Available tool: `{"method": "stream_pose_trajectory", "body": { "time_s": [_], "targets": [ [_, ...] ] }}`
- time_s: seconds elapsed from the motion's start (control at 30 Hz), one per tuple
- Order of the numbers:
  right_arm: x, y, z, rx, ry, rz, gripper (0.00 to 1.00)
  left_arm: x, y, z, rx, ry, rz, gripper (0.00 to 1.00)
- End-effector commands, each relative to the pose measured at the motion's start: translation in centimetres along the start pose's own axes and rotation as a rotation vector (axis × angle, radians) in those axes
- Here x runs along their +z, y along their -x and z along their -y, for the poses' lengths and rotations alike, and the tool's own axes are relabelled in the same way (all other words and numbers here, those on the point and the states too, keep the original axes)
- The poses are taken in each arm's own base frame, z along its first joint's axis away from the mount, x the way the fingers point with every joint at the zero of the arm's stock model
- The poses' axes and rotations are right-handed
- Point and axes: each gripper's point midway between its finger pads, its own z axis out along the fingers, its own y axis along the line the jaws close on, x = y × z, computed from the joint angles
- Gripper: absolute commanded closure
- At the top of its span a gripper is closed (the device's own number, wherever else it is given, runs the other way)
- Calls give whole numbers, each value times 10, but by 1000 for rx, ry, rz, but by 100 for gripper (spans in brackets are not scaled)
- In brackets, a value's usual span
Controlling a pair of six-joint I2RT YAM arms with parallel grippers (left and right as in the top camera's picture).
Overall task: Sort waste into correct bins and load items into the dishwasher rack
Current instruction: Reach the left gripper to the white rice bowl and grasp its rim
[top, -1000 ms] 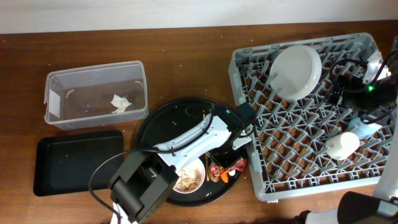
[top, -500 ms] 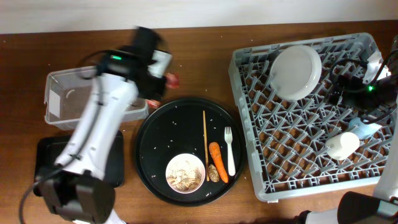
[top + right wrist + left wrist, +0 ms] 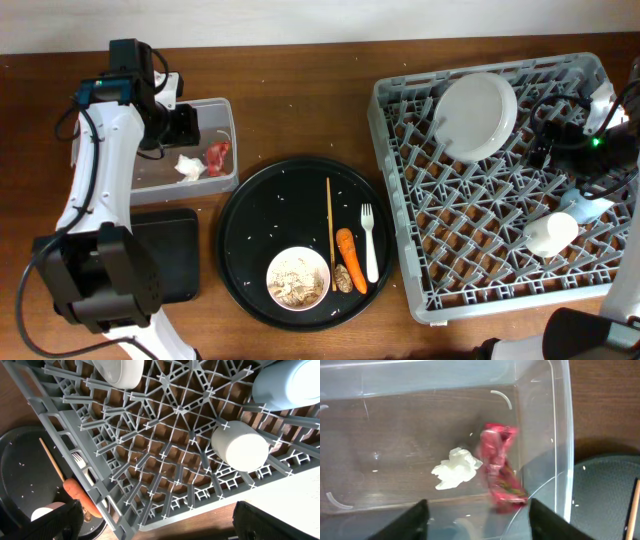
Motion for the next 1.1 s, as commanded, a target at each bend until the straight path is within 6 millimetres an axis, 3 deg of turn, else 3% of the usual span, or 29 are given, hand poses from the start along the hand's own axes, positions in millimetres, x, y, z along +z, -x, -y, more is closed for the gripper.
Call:
{"method": "stream_pose_trajectory", "body": {
  "time_s": [0.0,0.1,0.23,0.37,0.53,0.7,0.8,1.0,1.07],
  "targets": [
    [-6,1,-2,1,8,23,2,-2,3,-1,-4,-13,8,34],
    [-6,1,-2,1,8,23,2,-19,6,6,5,-23,23,34],
    [-6,1,-2,1,7,24,2,-53,6,45,69,-104,74,34],
    [-6,2,-2,1,7,24,2,-71,-23,92,170,-141,15,31],
    [-6,1,-2,0,4,23,2,-60,-86,134,283,-161,-204,30],
    [-5,0,-3,2,14,15,2,-40,-133,154,314,-150,-350,30],
    [-2,-4,-8,-27,34,-5,2,-35,-146,159,294,-148,-387,30],
    [9,-10,-13,-47,36,-41,2,-32,-172,198,234,-167,-431,36],
    [9,-10,-13,-47,34,-41,2,-28,-184,219,218,-165,-426,36]
  ]
}}
